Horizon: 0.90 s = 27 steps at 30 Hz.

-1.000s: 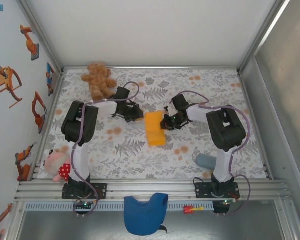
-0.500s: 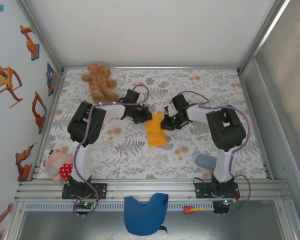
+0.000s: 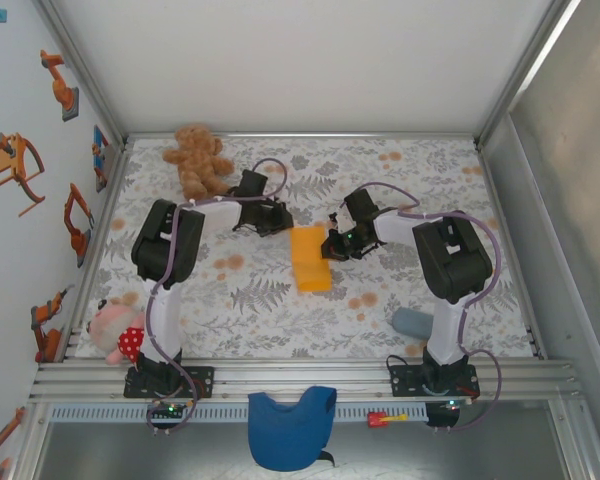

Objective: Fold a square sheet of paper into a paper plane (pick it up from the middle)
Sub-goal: First fold the square sheet of paper in half at the center of the table.

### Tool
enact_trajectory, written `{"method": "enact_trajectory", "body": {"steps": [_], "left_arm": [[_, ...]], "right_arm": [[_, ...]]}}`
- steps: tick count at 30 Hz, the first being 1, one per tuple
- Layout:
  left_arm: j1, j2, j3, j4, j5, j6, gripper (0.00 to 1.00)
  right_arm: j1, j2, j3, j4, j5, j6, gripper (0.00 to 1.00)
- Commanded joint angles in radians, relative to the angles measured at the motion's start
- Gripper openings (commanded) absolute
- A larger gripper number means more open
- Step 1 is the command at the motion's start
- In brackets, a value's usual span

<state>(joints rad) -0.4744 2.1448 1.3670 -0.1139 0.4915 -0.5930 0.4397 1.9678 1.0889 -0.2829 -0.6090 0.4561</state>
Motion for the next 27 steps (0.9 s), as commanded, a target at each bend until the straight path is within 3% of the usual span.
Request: {"method": "enact_trajectory", "body": {"steps": [1,6,12,21,27], "left_arm": [[0.039,0.023,0.047,-0.067,-0.107,0.065,0.08],[0.022,-0.101,0.019,-0.067,-0.055,0.034,0.08],[-0.07,-0.248,-0.137,-0.017,-0.054,-0.029,0.08],[-0.165,-0.233,-0.256,0.076,0.08,-0.178,0.08],[-0.167,-0.184,-0.272,0.075,0.063,-0.186,0.08]], "right_arm": [[0.01,0.157,-0.109,-0.148,0.295,0.009,0.05],[0.009,0.147,-0.109,-0.148,0.29,0.014,0.05],[0.01,0.146,-0.111,-0.141,0.281,0.027,0.05],[0.009,0.148,-0.111,-0.14,0.277,0.03,0.05],[0.009,0.151,-0.114,-0.139,0.279,0.03,0.05]]}}
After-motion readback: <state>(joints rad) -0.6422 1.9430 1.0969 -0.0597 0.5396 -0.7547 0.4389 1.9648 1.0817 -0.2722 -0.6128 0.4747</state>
